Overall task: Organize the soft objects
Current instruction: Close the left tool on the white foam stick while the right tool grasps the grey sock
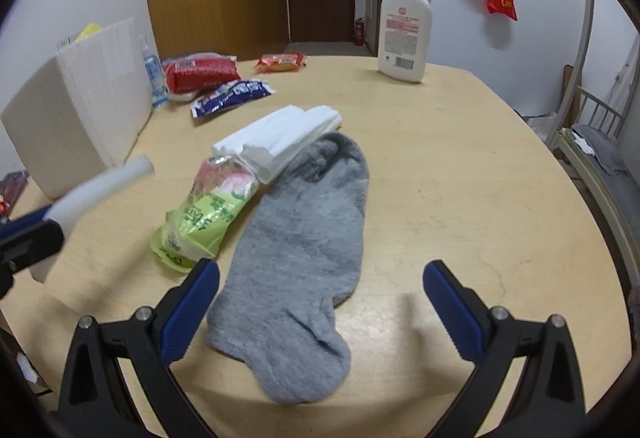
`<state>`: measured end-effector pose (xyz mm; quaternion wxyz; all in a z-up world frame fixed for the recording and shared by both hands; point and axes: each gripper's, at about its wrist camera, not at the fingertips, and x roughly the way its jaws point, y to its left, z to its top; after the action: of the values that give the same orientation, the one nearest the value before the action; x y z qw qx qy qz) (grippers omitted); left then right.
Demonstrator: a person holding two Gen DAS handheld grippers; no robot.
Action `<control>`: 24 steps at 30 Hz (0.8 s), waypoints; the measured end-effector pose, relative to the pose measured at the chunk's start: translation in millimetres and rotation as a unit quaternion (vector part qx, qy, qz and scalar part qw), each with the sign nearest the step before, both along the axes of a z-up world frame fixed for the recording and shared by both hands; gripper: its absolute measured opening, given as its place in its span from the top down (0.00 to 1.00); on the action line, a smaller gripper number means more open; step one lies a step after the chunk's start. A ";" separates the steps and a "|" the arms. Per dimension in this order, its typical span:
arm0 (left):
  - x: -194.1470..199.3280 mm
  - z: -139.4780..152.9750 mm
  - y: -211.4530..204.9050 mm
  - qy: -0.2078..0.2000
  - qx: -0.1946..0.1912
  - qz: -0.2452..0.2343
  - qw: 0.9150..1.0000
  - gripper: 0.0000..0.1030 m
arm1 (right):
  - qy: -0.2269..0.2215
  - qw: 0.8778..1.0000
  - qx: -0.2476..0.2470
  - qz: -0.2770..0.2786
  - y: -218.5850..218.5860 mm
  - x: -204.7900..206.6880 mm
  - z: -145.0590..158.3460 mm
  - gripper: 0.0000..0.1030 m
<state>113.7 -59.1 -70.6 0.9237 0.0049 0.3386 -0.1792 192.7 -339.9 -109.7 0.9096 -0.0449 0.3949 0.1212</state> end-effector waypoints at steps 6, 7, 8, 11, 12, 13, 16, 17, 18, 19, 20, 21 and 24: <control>-1.3 2.4 4.9 -0.006 -0.005 0.004 1.000 0.85 | 0.020 1.000 -0.019 0.010 9.3 5.6 -7.7 0.23; -1.5 2.9 6.1 -0.007 -0.007 0.004 1.000 0.85 | 0.022 0.999 -0.021 0.011 10.4 6.0 -8.6 0.23; -1.6 3.3 7.0 -0.007 -0.008 0.005 1.000 0.85 | 0.024 0.999 -0.022 0.013 11.5 6.4 -9.3 0.23; -1.9 3.9 9.0 -0.009 -0.010 0.006 1.000 0.85 | 0.026 0.999 -0.023 0.016 14.3 7.4 -9.1 0.27; -2.9 4.2 10.2 -0.009 -0.012 0.007 1.000 0.85 | 0.028 0.999 -0.022 0.018 14.8 7.6 -9.0 0.29; -3.5 4.4 11.1 -0.010 -0.013 0.008 1.000 0.85 | 0.029 0.999 -0.021 0.020 16.7 8.3 -9.1 0.33; -3.5 5.2 12.8 -0.011 -0.015 0.009 1.000 0.85 | 0.032 0.999 -0.016 0.027 18.6 9.1 -8.8 0.40; -3.7 5.5 13.6 -0.011 -0.016 0.009 1.000 0.85 | 0.033 0.999 -0.014 0.029 19.5 9.2 -8.3 0.43; -3.5 5.4 14.3 -0.011 -0.017 0.010 1.000 0.85 | 0.033 0.999 -0.015 0.031 20.8 8.6 -8.0 0.48; -3.6 5.2 15.0 -0.010 -0.018 0.010 1.000 0.85 | 0.033 0.999 -0.015 0.036 22.8 7.5 -7.5 0.55; -3.2 4.9 15.4 -0.010 -0.019 0.010 1.000 0.85 | 0.034 0.999 -0.013 0.040 23.5 6.8 -7.0 0.59; -2.6 4.9 16.3 -0.009 -0.020 0.010 1.000 0.85 | 0.036 0.998 -0.007 0.043 24.7 6.2 -6.5 0.66; -2.7 4.8 17.9 -0.009 -0.021 0.013 1.000 0.85 | 0.039 0.998 0.006 0.046 24.5 6.1 -6.4 0.79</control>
<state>111.0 -41.3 -65.8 0.9289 -0.0175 0.3263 -0.1742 198.8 -315.4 -116.1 0.8873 -0.0524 0.4267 0.1672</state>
